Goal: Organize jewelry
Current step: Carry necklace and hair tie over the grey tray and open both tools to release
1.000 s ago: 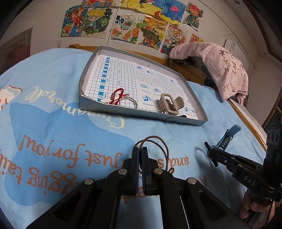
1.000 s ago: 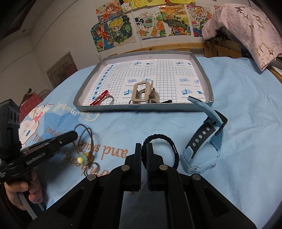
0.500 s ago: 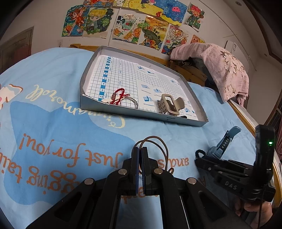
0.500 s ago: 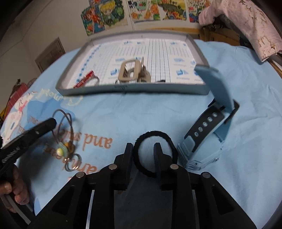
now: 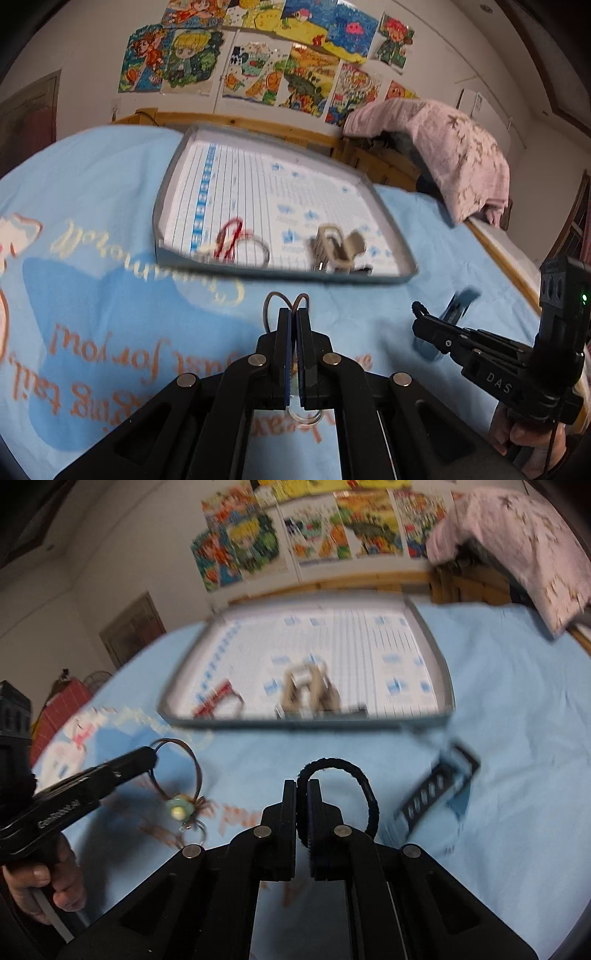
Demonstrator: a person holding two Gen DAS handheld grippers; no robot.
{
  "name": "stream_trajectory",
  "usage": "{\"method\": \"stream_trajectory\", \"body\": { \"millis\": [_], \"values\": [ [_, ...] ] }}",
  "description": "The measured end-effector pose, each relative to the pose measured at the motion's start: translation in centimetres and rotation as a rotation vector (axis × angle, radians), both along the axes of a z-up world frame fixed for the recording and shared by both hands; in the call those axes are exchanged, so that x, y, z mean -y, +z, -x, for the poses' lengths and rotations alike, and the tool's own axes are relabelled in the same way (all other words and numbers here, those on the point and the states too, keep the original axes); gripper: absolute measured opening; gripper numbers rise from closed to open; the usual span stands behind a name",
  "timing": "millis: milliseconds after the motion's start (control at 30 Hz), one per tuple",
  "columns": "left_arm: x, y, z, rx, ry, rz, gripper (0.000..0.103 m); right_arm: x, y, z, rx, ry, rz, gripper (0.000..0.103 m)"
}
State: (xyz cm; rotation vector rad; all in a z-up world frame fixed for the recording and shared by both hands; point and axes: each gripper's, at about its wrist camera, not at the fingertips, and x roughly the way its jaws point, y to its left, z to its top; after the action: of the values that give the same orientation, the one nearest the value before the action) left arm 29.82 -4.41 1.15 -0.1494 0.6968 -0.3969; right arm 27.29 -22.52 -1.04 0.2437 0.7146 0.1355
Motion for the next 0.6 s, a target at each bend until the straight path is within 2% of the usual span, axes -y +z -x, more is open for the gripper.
{"method": "stream_trajectory", "body": {
  "millis": [167,333,433,600],
  "values": [
    [-0.6,3.2,-2.5,0.038,0.009,0.052,0.003,-0.4,3.3,-1.8,0.080,0.032,0.002,0.005],
    [-0.9,5.4,-6.3,0.062,0.008,0.098,0.003,-0.7,5.0,-6.1,0.101,0.040,-0.008,0.005],
    [-1.0,5.2,-8.6,0.061,0.008,0.115,0.003,-0.8,4.9,-8.8,0.086,0.035,-0.016,0.005],
    [-0.6,3.4,-11.4,0.029,0.017,0.091,0.003,-1.4,3.2,-12.6,0.034,0.040,-0.009,0.005]
  ]
}}
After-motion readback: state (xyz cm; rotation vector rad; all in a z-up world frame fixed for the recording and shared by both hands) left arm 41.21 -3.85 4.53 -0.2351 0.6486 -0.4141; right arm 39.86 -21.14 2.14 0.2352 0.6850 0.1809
